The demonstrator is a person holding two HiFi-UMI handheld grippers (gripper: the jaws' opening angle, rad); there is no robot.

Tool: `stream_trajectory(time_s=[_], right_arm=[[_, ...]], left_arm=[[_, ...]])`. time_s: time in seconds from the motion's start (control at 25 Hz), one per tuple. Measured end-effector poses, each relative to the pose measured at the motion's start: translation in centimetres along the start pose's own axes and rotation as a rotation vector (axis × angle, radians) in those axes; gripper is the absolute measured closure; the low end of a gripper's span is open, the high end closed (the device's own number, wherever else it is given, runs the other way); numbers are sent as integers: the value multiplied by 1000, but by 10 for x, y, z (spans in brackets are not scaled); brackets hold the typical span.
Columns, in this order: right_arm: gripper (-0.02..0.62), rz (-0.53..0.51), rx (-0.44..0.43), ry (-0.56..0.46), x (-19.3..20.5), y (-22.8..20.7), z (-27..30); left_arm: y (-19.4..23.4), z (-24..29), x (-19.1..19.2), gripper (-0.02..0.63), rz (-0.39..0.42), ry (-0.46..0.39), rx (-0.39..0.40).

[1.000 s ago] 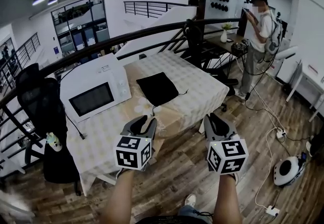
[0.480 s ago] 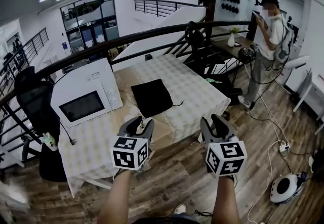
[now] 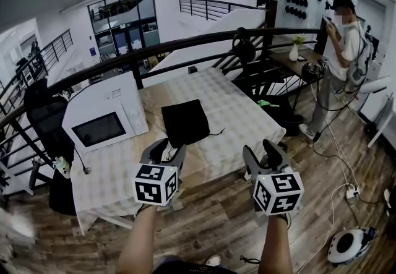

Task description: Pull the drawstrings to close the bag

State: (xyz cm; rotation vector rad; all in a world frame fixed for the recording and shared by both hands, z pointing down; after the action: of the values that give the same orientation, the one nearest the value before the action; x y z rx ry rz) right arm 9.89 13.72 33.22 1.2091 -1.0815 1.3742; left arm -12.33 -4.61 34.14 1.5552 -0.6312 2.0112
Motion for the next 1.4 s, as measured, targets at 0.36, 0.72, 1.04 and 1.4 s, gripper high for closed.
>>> stream_trajectory(time_s=[0.36, 0.72, 1.04, 1.4], right_arm=[[371, -11, -46, -5, 1, -23, 17], [371, -29, -102, 7, -1, -41, 61], [371, -40, -133, 30, -7, -61, 132], [371, -63, -174, 43, -29, -72, 235]], left_arm=[[0, 16, -5, 394, -27, -20, -51], [7, 55, -6, 394, -14, -3, -84], [36, 116, -9, 394, -28, 16, -107], [92, 193, -26, 394, -50, 19, -132]])
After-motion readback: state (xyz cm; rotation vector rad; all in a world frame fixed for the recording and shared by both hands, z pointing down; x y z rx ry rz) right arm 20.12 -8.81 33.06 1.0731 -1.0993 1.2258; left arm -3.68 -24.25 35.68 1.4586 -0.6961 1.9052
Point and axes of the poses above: the fingertips, and each gripper's own axes: z forward along the fingers, y to its left, x out of its underside, the point moved 10 cm from there along -z, backward along the fingers, and after that the axes turned 7 degrees about -x, right-handed, at the moved point
